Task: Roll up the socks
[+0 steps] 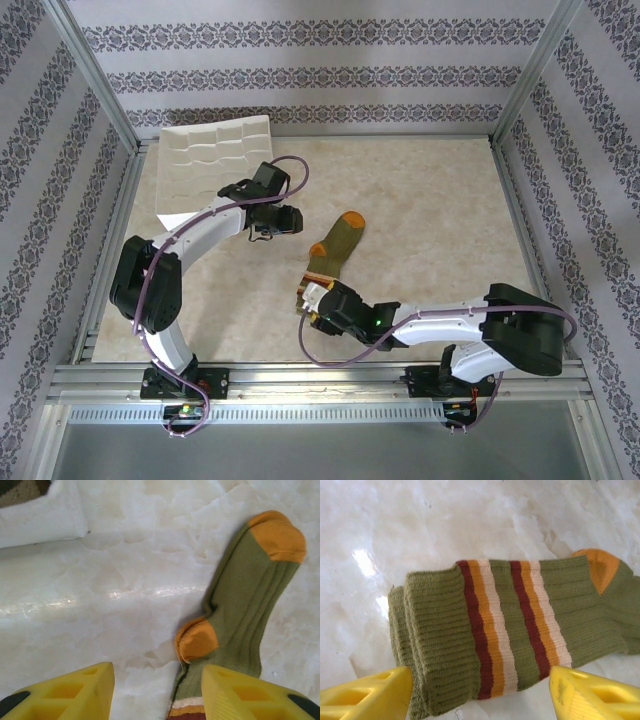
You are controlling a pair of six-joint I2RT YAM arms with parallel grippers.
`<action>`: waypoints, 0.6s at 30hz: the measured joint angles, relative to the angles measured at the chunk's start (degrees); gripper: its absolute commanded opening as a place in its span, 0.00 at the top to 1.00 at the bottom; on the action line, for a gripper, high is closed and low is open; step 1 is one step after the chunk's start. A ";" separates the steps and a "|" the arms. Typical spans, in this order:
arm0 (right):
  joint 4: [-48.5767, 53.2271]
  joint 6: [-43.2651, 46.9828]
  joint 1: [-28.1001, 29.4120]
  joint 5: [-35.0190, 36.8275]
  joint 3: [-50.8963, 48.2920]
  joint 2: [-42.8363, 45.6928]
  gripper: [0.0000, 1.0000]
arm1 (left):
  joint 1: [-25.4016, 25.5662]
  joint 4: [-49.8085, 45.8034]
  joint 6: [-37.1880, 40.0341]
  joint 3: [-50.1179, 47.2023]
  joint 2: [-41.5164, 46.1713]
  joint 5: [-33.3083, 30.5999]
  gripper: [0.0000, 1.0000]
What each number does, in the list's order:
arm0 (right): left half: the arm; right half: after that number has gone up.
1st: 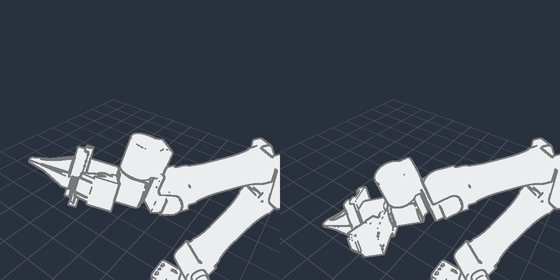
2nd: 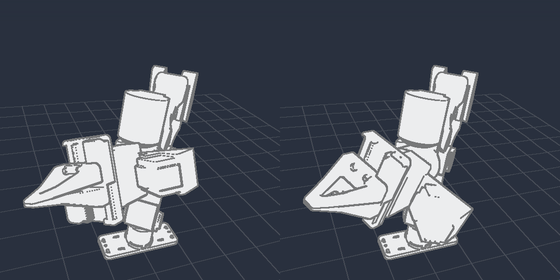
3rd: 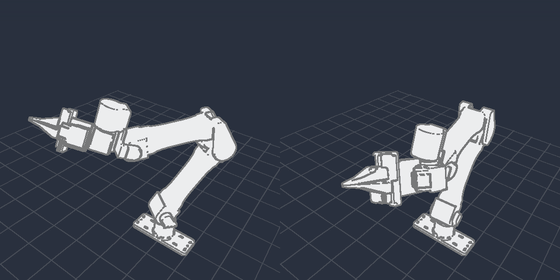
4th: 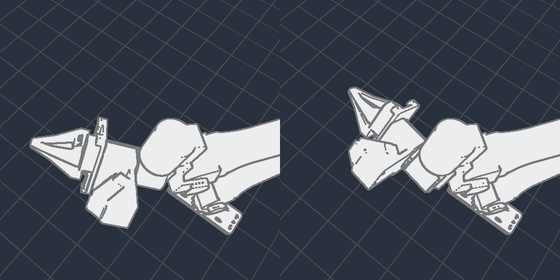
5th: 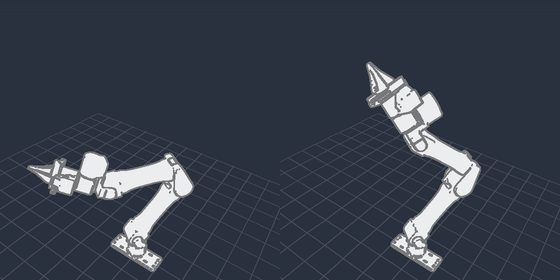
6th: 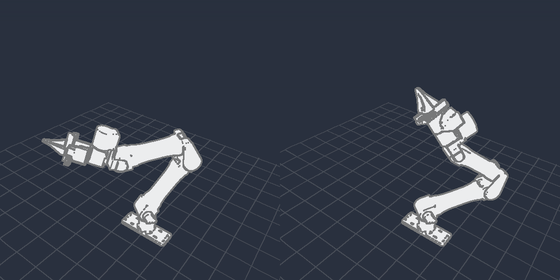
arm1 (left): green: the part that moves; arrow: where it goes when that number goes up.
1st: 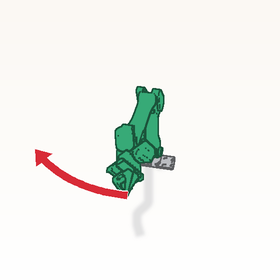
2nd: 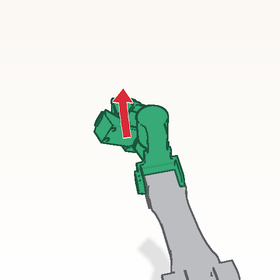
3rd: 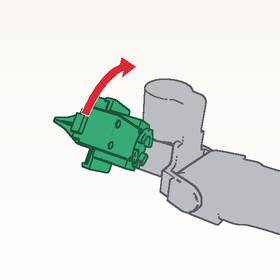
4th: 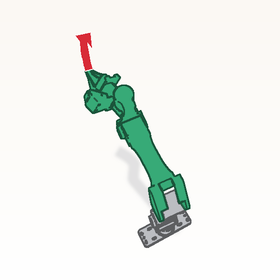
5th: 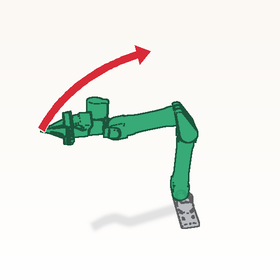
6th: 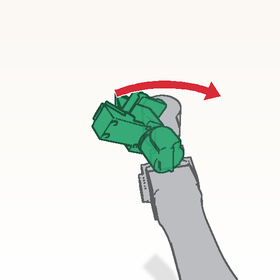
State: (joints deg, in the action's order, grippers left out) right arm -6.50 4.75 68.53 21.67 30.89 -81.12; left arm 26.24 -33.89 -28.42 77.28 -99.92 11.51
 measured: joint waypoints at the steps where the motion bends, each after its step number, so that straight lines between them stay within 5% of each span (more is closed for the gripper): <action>1: -0.02 0.15 0.11 0.09 -0.07 -0.42 0.30 | 0.00 0.00 -0.02 0.00 0.00 -0.22 0.52; 8: -0.83 1.55 0.26 0.59 -1.36 0.20 0.30 | -0.02 1.18 -3.17 -1.40 0.50 3.06 0.54; 18: -4.35 6.69 0.33 -2.78 -6.64 4.33 0.27 | 0.46 10.88 -21.20 -19.15 6.23 13.99 0.63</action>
State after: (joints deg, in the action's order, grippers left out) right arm -10.85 11.44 68.86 18.90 24.25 -76.79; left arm 26.70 -23.00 -49.63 58.13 -93.69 25.50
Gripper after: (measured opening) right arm 0.728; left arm 0.371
